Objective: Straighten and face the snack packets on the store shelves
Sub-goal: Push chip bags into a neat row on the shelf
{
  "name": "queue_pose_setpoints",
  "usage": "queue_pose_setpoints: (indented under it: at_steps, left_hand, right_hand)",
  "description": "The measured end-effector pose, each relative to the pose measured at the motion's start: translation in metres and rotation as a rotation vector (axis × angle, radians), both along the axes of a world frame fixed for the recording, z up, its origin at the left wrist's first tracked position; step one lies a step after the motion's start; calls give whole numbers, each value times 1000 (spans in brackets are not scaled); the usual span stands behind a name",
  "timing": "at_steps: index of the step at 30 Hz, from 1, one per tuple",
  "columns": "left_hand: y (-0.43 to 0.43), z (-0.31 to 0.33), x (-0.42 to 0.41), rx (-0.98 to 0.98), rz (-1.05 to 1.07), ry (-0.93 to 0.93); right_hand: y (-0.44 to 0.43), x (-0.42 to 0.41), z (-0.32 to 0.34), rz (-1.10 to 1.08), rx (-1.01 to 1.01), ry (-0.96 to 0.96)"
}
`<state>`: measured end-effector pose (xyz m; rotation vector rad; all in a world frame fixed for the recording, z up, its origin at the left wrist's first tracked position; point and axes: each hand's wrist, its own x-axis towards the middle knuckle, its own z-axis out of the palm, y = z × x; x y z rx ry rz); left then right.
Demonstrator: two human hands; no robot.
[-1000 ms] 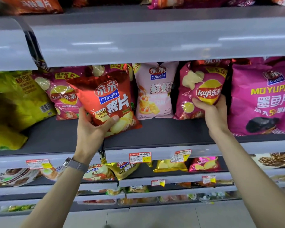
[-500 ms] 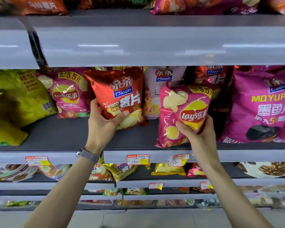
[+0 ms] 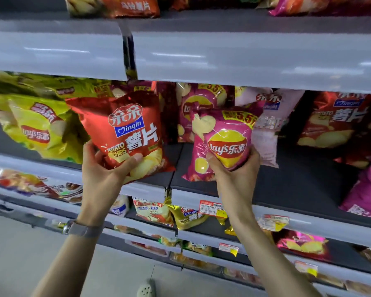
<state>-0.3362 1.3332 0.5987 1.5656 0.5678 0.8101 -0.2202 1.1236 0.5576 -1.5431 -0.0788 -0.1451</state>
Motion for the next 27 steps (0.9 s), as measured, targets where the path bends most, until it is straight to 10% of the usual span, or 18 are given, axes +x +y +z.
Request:
queue_pose_setpoints:
  at_steps: [27]
  left_hand:
    - [20,6,-36,-28,-42,40]
  right_hand:
    - [42,31,-12,173,-609,-87]
